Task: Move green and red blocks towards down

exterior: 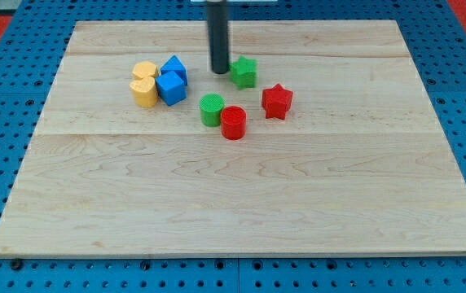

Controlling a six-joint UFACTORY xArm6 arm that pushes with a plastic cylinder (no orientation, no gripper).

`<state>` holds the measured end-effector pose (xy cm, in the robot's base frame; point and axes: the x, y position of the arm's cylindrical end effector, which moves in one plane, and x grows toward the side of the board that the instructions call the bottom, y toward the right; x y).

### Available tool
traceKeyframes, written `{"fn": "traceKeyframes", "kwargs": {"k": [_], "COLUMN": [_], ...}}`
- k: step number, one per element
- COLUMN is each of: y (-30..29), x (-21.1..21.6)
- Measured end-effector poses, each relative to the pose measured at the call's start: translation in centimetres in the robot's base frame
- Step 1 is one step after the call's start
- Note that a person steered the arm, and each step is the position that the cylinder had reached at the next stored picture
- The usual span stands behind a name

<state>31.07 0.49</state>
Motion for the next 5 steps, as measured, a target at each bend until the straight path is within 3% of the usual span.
{"fn": "traceKeyframes", "kwargs": {"k": [1, 2, 3, 4, 5], "y": [5.0, 5.6, 12.0, 12.3, 13.5], "x": [0.0, -3.6, 1.5, 6.3, 6.4]}}
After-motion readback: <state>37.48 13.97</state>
